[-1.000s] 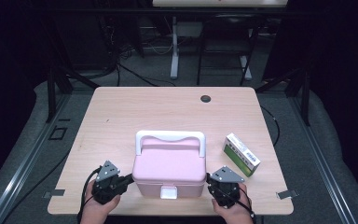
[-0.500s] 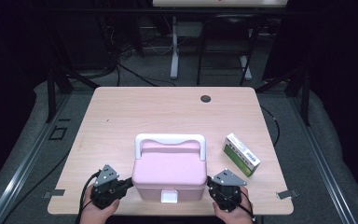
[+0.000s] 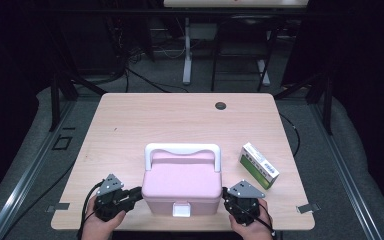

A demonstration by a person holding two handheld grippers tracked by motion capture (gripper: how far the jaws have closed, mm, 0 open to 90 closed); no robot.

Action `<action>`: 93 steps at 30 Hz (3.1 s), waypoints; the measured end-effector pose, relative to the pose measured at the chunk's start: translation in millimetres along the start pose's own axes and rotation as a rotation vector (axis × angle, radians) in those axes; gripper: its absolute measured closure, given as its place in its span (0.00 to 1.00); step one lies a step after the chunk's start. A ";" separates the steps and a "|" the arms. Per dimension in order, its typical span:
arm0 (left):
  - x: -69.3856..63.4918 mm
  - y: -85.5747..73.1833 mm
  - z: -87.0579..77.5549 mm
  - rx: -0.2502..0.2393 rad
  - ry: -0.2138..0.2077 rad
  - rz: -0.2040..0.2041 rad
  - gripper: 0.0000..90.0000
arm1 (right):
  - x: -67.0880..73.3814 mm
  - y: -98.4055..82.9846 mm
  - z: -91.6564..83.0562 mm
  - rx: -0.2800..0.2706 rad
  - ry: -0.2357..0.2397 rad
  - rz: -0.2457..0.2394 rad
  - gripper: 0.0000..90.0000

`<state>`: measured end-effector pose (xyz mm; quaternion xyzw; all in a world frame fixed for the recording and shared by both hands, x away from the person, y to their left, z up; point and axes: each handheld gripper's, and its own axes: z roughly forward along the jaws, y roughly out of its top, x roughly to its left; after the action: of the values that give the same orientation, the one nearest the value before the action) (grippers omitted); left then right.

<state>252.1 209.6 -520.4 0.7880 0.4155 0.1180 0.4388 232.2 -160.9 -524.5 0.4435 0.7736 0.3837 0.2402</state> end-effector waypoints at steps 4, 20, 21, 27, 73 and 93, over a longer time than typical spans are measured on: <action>2.6 0.7 -1.8 -0.007 -0.002 -0.007 0.72 | -5.9 2.7 -4.1 -0.011 0.030 0.029 0.88; 20.1 9.7 -14.9 0.053 -0.029 -0.004 0.52 | -26.7 12.6 -21.5 -0.059 0.093 0.005 0.61; 20.4 11.0 -16.5 0.052 -0.027 -0.003 0.51 | -26.8 13.1 -21.9 -0.067 0.095 -0.004 0.60; 25.8 22.4 -30.4 0.022 -0.007 0.039 0.47 | -29.9 23.9 -28.3 -0.061 0.114 -0.082 0.54; 9.2 102.9 -19.1 0.001 -0.132 0.087 0.31 | -38.0 101.1 -17.6 0.010 0.289 -0.093 0.16; 11.0 102.6 -2.1 -0.004 -0.095 0.102 0.60 | -43.6 98.5 -4.6 -0.056 0.294 -0.070 0.57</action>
<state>314.3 191.5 -440.2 0.8119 0.3532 0.1033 0.4531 299.8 -169.8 -441.1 0.3483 0.8043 0.4574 0.1500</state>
